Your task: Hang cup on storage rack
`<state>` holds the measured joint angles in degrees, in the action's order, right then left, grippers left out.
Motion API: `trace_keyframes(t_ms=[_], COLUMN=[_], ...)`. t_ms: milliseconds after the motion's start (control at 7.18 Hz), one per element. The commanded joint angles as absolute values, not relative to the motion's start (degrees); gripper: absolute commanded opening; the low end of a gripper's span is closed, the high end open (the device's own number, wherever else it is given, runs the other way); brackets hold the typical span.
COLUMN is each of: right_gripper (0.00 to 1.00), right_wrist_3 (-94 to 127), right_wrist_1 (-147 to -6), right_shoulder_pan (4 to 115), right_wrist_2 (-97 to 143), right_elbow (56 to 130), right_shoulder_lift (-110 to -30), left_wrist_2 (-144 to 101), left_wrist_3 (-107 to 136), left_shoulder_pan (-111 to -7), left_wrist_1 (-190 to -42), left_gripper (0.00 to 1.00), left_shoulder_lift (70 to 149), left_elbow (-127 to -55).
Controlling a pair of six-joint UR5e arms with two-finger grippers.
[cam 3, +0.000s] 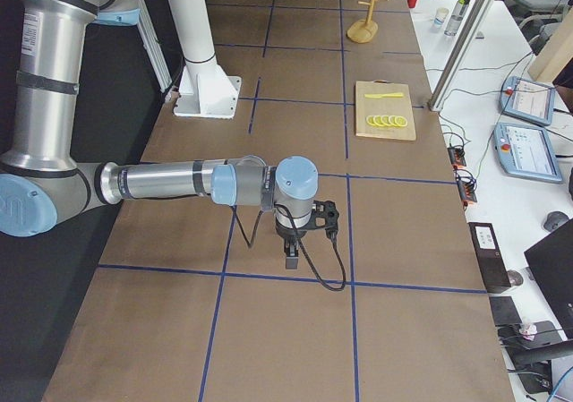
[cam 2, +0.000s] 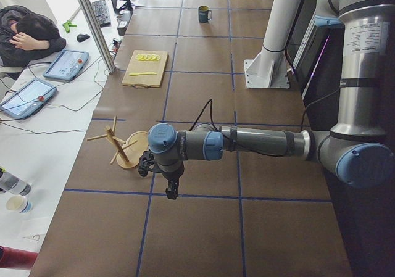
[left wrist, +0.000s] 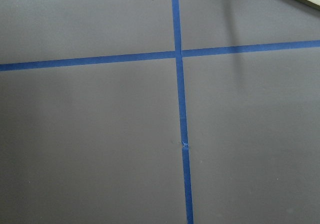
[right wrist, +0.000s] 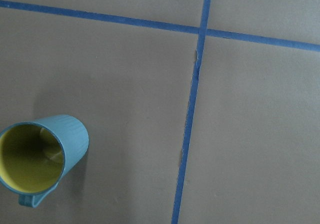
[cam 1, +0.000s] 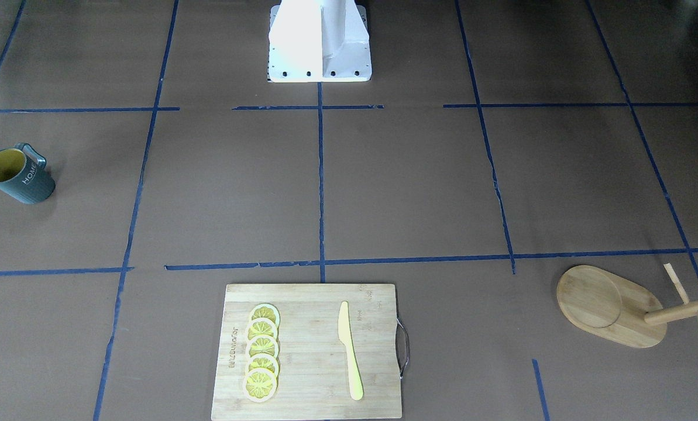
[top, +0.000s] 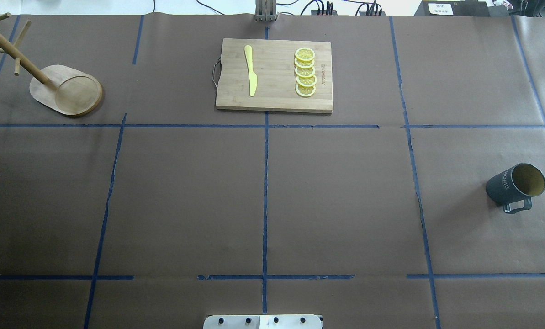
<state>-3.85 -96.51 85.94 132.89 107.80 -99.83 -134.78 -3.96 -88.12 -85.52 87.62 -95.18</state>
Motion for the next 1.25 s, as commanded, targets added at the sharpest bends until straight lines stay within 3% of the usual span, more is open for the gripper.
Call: trace_keyframes(t_ms=[0,697,1114], right_gripper=[1.00,1.00,1.00], right_wrist_3=[-3.69,-3.51,4.34], right_wrist_1=[-96.50,-96.07,-76.26], right_shoulder_pan=[84.21,77.98,71.03], right_wrist_2=[132.89,132.89,132.63], right_elbow=[107.84,107.75,99.34], right_shoulder_lift=[-98.10,-92.30,-92.81], left_wrist_2=[-134.82,-134.74,-134.74], left_wrist_3=[-3.96,-3.96,-3.87], left_shoulder_pan=[-88.15,-87.98,-87.98], left_wrist_1=[-85.60,-85.61,-85.61], left_gripper=[1.00,1.00,1.00], left_shoulder_lift=[87.28,87.28,87.28], left_elbow=[-95.19,-95.19,-95.19])
